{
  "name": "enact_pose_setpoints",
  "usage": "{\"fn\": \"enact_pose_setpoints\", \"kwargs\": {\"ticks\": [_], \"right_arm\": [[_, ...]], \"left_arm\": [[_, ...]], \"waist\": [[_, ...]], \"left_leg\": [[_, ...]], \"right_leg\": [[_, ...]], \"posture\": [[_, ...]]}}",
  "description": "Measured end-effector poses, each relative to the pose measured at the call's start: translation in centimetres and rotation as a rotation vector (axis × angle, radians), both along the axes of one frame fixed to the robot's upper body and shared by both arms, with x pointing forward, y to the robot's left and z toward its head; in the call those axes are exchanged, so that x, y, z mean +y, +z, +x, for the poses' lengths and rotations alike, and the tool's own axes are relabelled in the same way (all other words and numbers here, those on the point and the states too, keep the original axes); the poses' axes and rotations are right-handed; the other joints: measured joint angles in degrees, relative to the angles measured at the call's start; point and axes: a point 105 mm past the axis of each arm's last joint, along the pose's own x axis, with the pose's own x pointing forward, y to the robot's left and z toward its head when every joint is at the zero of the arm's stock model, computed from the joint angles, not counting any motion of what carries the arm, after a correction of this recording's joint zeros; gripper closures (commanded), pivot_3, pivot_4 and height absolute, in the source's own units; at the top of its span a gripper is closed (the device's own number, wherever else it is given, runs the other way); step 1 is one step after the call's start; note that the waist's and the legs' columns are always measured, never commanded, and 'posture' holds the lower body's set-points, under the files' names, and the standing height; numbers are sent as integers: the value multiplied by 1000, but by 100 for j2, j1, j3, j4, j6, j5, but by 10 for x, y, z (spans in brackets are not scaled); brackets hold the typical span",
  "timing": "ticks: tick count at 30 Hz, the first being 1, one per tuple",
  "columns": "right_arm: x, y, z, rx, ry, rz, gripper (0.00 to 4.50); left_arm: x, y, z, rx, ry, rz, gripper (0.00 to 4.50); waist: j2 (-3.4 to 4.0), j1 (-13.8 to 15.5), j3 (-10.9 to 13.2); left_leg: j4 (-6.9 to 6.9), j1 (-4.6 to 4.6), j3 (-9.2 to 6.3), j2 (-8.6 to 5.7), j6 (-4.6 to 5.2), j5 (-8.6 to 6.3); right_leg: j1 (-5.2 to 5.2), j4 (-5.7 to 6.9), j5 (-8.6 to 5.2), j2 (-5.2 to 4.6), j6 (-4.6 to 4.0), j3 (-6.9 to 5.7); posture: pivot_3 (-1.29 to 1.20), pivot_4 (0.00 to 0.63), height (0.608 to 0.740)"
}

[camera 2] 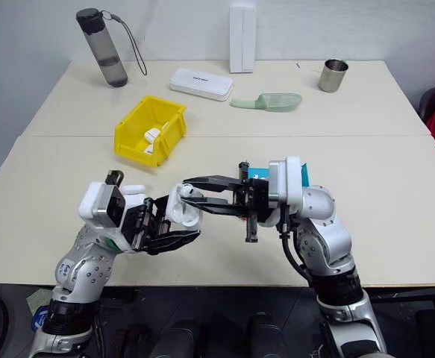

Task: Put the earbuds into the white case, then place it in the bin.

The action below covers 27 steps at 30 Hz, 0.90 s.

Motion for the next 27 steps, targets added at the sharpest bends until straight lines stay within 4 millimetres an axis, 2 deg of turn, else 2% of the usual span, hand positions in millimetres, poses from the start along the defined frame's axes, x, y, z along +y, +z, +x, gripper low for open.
{"fn": "enact_pose_setpoints", "kwargs": {"ticks": [17, 27], "right_arm": [[1, 2, 2, -62, -14, -40, 4065], [1, -2, 3, -42, -3, -92, 4065]], "left_arm": [[0, 1, 2, -1, 2, 13, 1740], [-4, -4, 2, 8, -2, 41, 1740]], "waist": [[0, -1, 0], [0, 1, 0]], "left_leg": [[-1, 0, -1, 0, 0, 0], [-1, 0, -1, 0, 0, 0]], "right_leg": [[0, 0, 0, 0, 0, -1], [0, -1, 0, 0, 0, 0]], "posture": [[0, 150, 740], [0, 150, 740]]}}
